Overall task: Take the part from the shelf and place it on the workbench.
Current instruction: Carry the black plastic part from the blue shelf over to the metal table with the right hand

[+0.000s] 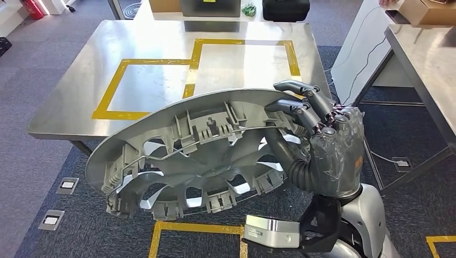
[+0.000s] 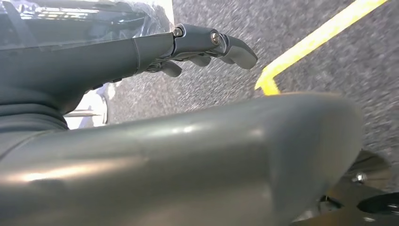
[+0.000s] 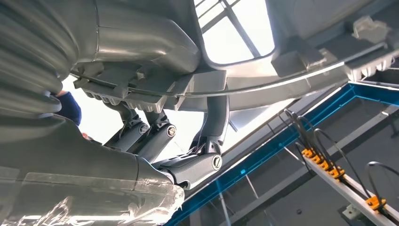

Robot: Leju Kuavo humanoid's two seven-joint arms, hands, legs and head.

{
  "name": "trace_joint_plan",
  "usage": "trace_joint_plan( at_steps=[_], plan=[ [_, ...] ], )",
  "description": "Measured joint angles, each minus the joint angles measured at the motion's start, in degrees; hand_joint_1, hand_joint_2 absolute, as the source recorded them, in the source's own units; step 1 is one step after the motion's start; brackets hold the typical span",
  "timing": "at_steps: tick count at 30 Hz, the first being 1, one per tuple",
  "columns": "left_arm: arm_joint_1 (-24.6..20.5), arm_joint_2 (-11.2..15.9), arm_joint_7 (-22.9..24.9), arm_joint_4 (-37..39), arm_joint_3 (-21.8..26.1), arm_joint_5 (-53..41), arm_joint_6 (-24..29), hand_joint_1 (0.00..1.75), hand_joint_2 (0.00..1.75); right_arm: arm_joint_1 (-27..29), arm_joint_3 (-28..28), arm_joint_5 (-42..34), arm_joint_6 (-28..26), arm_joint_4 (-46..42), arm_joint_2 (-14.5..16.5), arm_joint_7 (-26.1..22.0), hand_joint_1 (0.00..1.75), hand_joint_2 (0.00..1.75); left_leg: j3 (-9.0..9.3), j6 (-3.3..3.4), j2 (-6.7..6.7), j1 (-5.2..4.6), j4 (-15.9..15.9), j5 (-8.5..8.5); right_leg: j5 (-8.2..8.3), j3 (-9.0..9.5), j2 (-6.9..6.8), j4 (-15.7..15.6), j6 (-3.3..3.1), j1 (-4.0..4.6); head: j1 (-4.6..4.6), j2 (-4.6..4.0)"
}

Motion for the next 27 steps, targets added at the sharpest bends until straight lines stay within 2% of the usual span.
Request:
trace_joint_plan(
  at_steps=[1,2,3,6,8,9,11,12,13,14,16,17,18,19,20,21,23,25,26,27],
  plan=[
    [0.0,0.0,0.0,0.0,0.0,0.0,0.0,0.0,1.75,0.0,0.0,0.0,0.0,0.0,0.0,0.0,1.75,1.75,0.61,-0.17,0.08,0.05,-3.2,2.53,-0.47,0.62,0.02,0.1,0.29,-0.09,-0.1,0.0],
    [0.0,0.0,0.0,0.0,0.0,0.0,0.0,0.0,1.75,0.0,0.0,0.0,0.0,0.0,0.0,0.0,1.75,1.75,1.12,-0.1,0.21,-0.02,-6.4,4.02,-0.89,0.96,0.05,0.2,0.62,-0.11,-0.25,0.0],
    [0.1,0.0,-0.1,0.0,0.0,0.0,0.0,0.0,1.75,-0.1,0.0,0.0,0.0,0.0,0.0,0.0,1.75,1.75,1.44,0.29,0.32,-0.15,-8.0,4.78,-1.29,1.13,0.08,0.4,1.03,-0.07,-0.4,0.0],
    [0.1,0.0,-0.1,0.0,0.0,0.0,0.0,0.0,1.75,-0.1,0.0,0.0,0.0,0.0,0.1,0.1,1.75,1.75,1.73,2.02,0.41,-0.42,-8.4,4.17,-2.45,1.2,0.06,0.8,2.15,0.03,-0.26,0.0],
    [0.0,0.1,-0.2,-0.1,0.0,0.0,0.1,0.0,1.75,-0.3,0.0,0.0,-0.1,0.0,0.1,0.1,1.75,1.75,2.11,2.79,0.36,-0.3,-8.5,3.74,-3.89,0.33,0.0,3.1,2.61,-0.05,0.25,-0.01],
    [-0.2,0.1,-0.2,-0.1,0.0,0.0,0.1,0.0,1.75,-0.4,0.0,0.0,-0.1,-0.1,0.1,0.1,1.75,1.75,2.36,3.15,0.35,-0.28,-8.5,3.53,-5.19,-1.2,-0.01,6.1,2.78,-0.09,0.53,-0.01],
    [-0.3,0.1,-0.2,-0.1,0.0,0.0,0.0,0.0,1.75,-0.4,-0.1,0.0,-0.1,-0.1,0.1,0.1,1.75,1.75,2.72,3.6,0.33,-0.53,-8.5,3.02,-7.8,-6.15,-0.02,14.3,2.9,-0.07,1.13,0.0],
    [-0.3,0.1,-0.2,-0.1,0.0,0.0,0.0,0.0,1.75,-0.4,-0.1,0.0,-0.1,-0.1,0.1,0.1,1.75,1.75,3.0,3.72,0.32,-0.7,-8.5,2.72,-8.21,-8.43,-0.03,17.4,2.84,-0.04,1.28,0.0],
    [-0.3,0.1,-0.2,-0.1,0.0,0.0,0.0,0.0,1.75,-0.3,-0.1,0.0,-0.1,-0.1,0.0,0.1,1.75,1.75,3.41,3.81,0.27,-0.9,-8.5,2.36,-7.31,-9.77,-0.03,18.4,2.63,0.03,1.38,0.0],
    [-0.2,0.1,-0.2,-0.1,0.0,0.0,0.0,0.0,1.75,-0.3,-0.1,0.0,-0.1,0.0,0.0,0.1,1.75,1.75,3.96,3.87,0.18,-1.12,-8.5,1.95,-5.14,-10.0,-0.02,17.1,2.23,0.17,1.46,0.0],
    [-0.1,0.0,-0.2,-0.1,0.0,0.0,0.0,0.0,1.75,-0.3,-0.1,0.0,-0.1,0.0,0.0,0.1,1.75,1.75,5.16,3.91,-0.01,-1.43,-8.6,1.08,0.54,-8.13,0.0,10.1,0.76,0.78,1.55,0.0],
    [-0.2,0.0,-0.2,-0.1,0.0,0.0,0.0,0.0,1.75,-0.3,-0.1,0.0,-0.1,0.0,0.0,0.1,1.75,1.75,5.54,3.79,-0.08,-1.58,-8.6,0.75,2.44,-7.1,0.0,7.0,-0.05,1.14,1.44,0.0],
    [-0.2,-0.1,-0.2,-0.1,0.0,0.0,0.0,0.0,1.75,-0.3,-0.1,0.0,-0.1,0.0,0.0,0.2,1.75,1.75,5.71,3.54,-0.1,-1.53,-8.7,0.54,3.27,-6.37,-0.01,4.9,-0.7,1.52,1.48,-0.01],
    [-0.2,-0.2,-0.2,-0.1,0.0,0.0,0.0,0.0,1.75,-0.4,-0.1,0.0,-0.1,0.0,0.0,0.2,1.75,1.75,5.75,3.26,-0.1,-1.42,-8.9,0.41,3.18,-6.03,-0.02,4.2,-1.16,1.77,1.49,-0.01],
    [-0.3,-0.3,-0.2,-0.1,0.0,0.0,0.0,0.0,1.75,-0.4,-0.1,0.0,-0.1,0.0,0.0,0.3,1.75,1.75,5.8,2.92,-0.09,-1.41,-9.0,0.36,3.1,-5.82,-0.02,3.7,-1.35,1.93,1.52,-0.01],
    [-0.3,-0.3,-0.2,-0.1,0.0,0.0,0.0,0.0,1.75,-0.5,-0.1,0.1,-0.2,0.0,0.0,0.3,1.75,1.75,5.9,2.63,-0.08,-1.36,-9.3,0.21,2.74,-5.28,-0.02,2.6,-1.43,1.81,1.72,-0.01],
    [-0.4,-0.4,-0.2,-0.1,0.0,0.0,0.0,0.0,1.75,-0.5,-0.1,0.1,-0.2,0.0,0.1,0.3,1.75,1.75,5.56,2.06,0.01,-1.42,-8.4,-0.7,2.34,-3.8,-0.08,0.5,-1.42,1.27,1.5,0.0],
    [-0.5,-0.3,-0.2,-0.1,0.0,0.0,0.1,0.0,1.75,-0.4,-0.1,0.2,-0.2,0.1,0.1,0.3,1.75,1.75,3.15,1.4,0.1,-1.25,-3.2,-3.15,1.97,-2.4,-0.17,-0.6,-1.29,0.86,1.08,0.0],
    [-0.4,-0.3,-0.2,-0.1,0.0,0.0,0.1,0.0,1.75,-0.4,-0.1,0.2,-0.2,0.1,0.1,0.3,1.75,1.75,1.26,1.09,0.11,-1.09,0.6,-4.51,1.67,-1.9,-0.2,-0.7,-1.26,0.77,0.87,0.0],
    [-0.3,-0.2,-0.2,0.0,0.0,0.0,0.1,0.0,1.75,-0.3,-0.1,0.2,-0.2,0.2,0.0,0.3,1.75,1.75,-0.51,0.78,0.12,-0.93,3.8,-5.15,1.29,-1.44,-0.18,-0.7,-1.16,0.7,0.76,0.0]
  ],
)
